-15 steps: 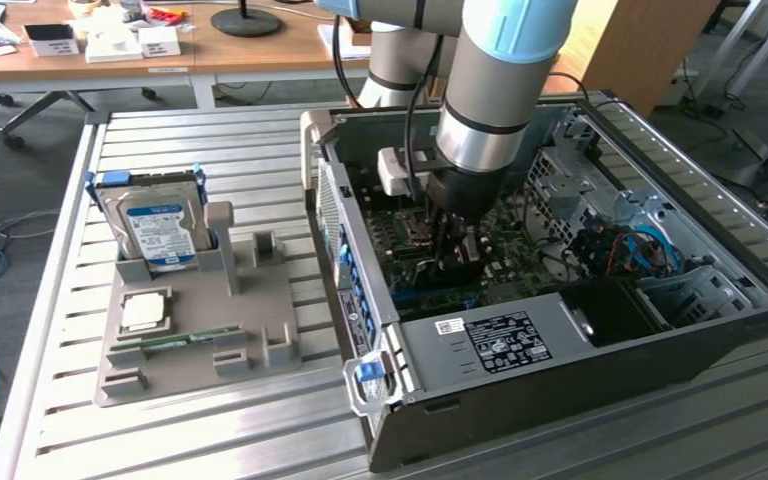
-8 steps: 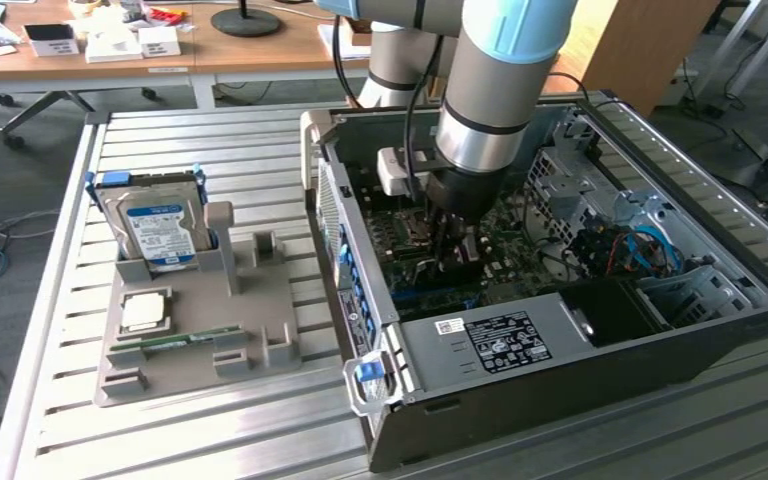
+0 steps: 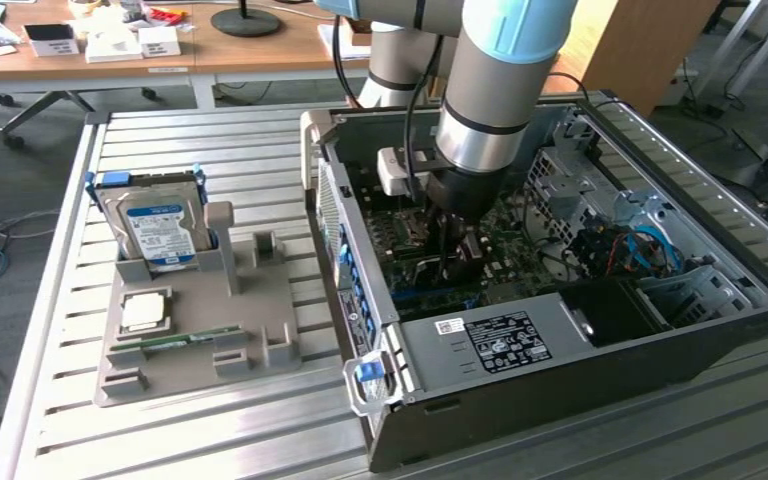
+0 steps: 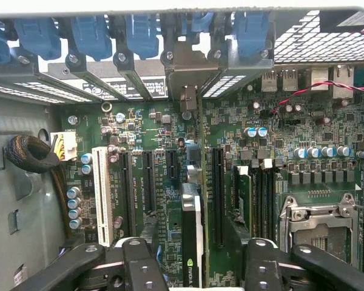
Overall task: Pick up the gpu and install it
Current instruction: 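Insert the gpu into the slot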
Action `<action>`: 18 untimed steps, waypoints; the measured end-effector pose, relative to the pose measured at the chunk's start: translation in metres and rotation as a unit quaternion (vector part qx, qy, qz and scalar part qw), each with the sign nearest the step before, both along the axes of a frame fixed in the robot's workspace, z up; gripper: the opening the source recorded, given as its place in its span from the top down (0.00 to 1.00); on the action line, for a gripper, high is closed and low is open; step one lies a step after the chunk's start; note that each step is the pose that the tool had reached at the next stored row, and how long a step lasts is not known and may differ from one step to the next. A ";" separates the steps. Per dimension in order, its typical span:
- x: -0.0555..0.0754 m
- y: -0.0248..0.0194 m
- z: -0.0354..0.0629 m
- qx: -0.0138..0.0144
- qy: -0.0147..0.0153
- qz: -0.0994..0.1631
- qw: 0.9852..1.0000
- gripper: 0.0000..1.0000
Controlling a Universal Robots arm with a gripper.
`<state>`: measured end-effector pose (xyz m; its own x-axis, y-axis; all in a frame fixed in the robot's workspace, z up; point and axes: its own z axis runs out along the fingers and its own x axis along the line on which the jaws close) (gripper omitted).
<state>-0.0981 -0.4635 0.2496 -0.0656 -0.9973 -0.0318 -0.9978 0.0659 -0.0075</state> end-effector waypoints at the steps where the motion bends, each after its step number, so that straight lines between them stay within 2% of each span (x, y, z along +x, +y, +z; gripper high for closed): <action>1: 0.000 0.0000 0.0000 0.000 0.000 0.000 1.000 0.43; 5: 0.000 0.0000 0.0035 0.000 0.000 0.000 1.000 0.43; 18: 0.000 0.0009 0.0353 -0.001 0.000 0.000 1.000 0.43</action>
<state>-0.0981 -0.4626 0.2849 -0.0656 -0.9974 -0.0302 -0.9978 0.0658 -0.0077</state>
